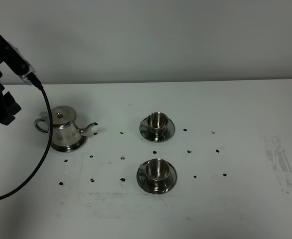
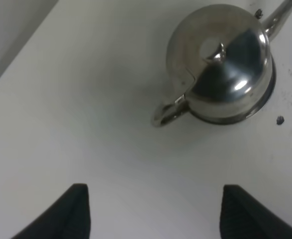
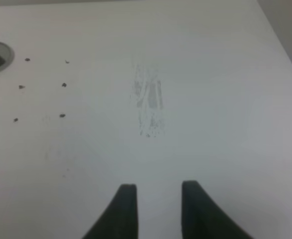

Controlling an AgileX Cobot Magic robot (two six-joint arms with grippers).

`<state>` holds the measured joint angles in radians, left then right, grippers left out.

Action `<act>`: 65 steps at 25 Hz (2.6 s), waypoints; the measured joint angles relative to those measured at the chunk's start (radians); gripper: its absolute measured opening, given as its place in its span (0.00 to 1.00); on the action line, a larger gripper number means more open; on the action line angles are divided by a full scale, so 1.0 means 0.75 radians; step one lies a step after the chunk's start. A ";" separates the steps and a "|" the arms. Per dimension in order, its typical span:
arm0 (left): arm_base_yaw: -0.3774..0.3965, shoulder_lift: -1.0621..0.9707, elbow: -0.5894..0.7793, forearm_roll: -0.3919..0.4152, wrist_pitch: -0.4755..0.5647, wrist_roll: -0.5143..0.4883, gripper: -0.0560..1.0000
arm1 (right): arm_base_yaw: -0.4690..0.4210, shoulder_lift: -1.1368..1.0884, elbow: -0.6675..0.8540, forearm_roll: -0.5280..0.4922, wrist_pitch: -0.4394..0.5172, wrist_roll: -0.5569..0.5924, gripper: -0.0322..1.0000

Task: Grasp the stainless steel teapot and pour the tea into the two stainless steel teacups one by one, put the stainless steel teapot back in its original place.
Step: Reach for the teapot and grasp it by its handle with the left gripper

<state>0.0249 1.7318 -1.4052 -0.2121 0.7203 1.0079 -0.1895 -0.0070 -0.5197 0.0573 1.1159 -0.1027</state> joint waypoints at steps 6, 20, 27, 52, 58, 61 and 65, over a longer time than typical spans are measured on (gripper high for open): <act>0.008 0.297 -0.432 -0.043 0.321 0.143 0.59 | 0.000 0.000 0.000 0.000 0.000 0.000 0.23; 0.014 0.624 -0.914 -0.060 0.629 0.740 0.59 | 0.000 0.000 0.000 0.000 0.000 0.001 0.23; 0.014 0.657 -0.914 -0.091 0.631 0.814 0.58 | -0.001 0.000 0.000 0.000 0.000 0.001 0.23; 0.027 0.701 -0.831 0.001 0.384 0.552 0.50 | -0.001 0.000 0.000 0.001 0.000 0.001 0.23; 0.028 0.704 -0.685 -0.084 0.192 0.548 0.50 | -0.001 0.000 0.000 0.001 0.000 0.001 0.23; 0.029 0.704 -0.653 -0.115 0.139 0.548 0.50 | -0.001 0.000 0.000 0.001 0.000 0.001 0.23; 0.029 0.704 -0.611 -0.159 0.098 0.545 0.50 | -0.001 0.000 0.000 0.001 0.000 0.001 0.23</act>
<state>0.0466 2.2598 -1.8636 -0.3314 0.7941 1.4165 -0.1902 -0.0070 -0.5197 0.0582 1.1159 -0.1019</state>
